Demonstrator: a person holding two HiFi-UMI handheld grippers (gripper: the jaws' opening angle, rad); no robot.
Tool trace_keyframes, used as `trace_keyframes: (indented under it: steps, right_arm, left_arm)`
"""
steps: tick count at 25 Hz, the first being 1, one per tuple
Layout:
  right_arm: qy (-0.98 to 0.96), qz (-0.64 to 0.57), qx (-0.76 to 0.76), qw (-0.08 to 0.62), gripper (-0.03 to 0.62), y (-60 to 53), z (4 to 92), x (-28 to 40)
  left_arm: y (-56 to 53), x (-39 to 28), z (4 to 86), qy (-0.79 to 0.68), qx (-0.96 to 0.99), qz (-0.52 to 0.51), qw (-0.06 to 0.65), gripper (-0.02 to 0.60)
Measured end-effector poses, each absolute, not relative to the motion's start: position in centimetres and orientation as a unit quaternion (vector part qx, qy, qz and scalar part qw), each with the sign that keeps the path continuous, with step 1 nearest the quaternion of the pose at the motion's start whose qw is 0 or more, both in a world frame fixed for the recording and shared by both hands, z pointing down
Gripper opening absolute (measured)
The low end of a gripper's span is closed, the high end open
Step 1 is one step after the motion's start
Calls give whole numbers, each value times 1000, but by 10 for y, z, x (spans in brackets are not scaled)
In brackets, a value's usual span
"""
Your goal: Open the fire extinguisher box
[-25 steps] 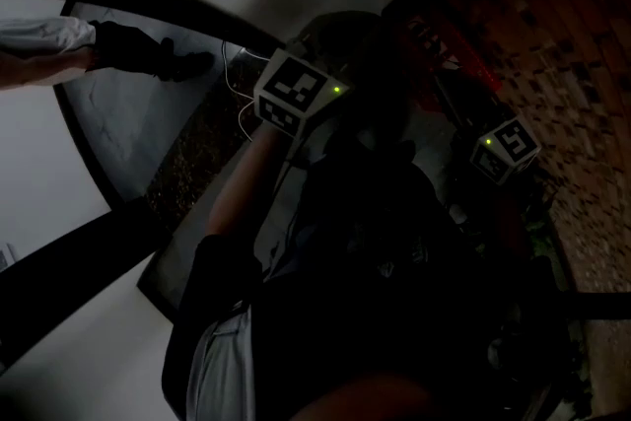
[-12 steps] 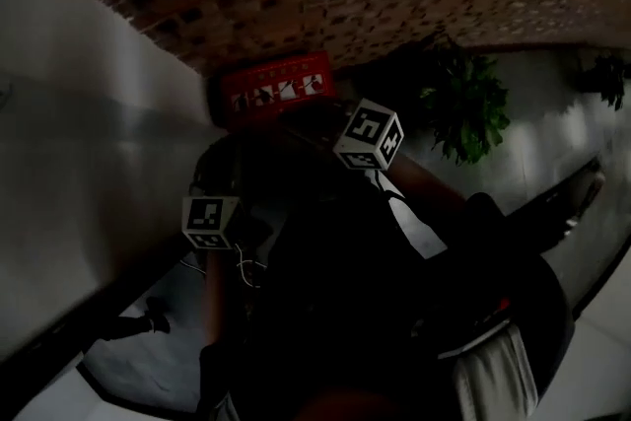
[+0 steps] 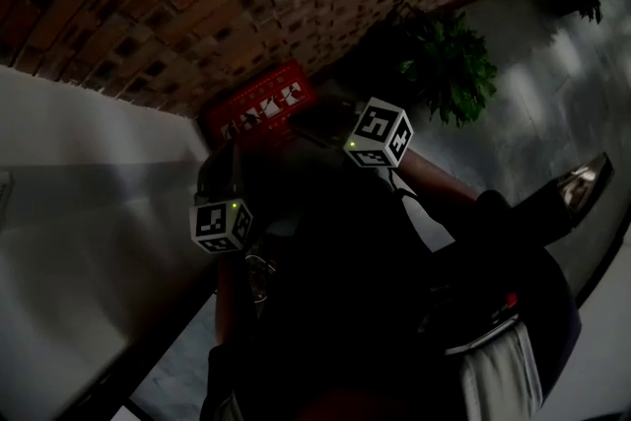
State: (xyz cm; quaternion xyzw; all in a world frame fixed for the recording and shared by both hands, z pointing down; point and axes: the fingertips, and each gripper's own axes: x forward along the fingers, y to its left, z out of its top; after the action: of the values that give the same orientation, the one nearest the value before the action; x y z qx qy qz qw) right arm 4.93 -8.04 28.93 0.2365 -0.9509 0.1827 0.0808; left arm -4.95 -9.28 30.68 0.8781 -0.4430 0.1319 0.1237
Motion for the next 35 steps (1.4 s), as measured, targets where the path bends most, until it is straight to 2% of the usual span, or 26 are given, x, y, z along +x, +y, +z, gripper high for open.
trace_keyframes:
  steps: [7,11,24,35]
  right_arm:
    - [-953,179,226,92,2,-76,305,61]
    - [-952,194,211,107,2,-79,333,51]
    - [-944,220,209,130,2,-118,421,48]
    - [-938,230,202,164,2,-99,541,21]
  left_arm:
    - [-111,-40,301,-423,890,143,93,3]
    - [-121,-69,327,-457,867,170,98,3]
    - [-118,-76,461,-509,805,220,210,3]
    - [-82,-67,632,-460,791,284,287,3]
